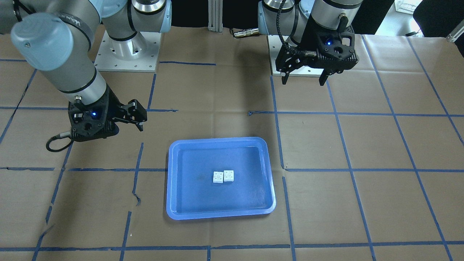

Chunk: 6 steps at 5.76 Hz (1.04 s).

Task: Assemble white blocks and place on blue tray

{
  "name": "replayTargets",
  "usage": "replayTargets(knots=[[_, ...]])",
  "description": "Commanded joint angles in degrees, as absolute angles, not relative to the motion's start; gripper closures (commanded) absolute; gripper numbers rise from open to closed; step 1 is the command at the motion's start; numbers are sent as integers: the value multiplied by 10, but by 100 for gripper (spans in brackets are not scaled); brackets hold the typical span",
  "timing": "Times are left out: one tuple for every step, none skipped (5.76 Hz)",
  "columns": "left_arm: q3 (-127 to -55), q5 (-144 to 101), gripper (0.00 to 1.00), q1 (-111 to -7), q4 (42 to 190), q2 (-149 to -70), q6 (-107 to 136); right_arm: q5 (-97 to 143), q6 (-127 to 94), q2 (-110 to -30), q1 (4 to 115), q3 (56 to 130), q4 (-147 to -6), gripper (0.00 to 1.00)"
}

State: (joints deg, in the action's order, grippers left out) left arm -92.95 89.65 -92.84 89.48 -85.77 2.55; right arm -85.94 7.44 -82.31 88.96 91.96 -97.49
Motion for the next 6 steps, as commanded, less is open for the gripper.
replayTargets(knots=[[-932,896,1,-928,895,-857,25,-887,-17,-865,889,850,-853,0],[-932,896,1,-929,895,-857,25,-888,-47,-879,889,852,-846,0],[-933,896,1,-929,895,-857,25,-889,-62,-880,898,852,-846,0],[-933,896,1,-929,895,-855,25,-903,-65,-879,909,853,-846,0],[-934,896,1,-928,895,-853,25,-908,-66,-879,909,853,-848,0],[-935,896,1,-928,895,-853,25,-907,-65,-879,909,854,-848,0]])
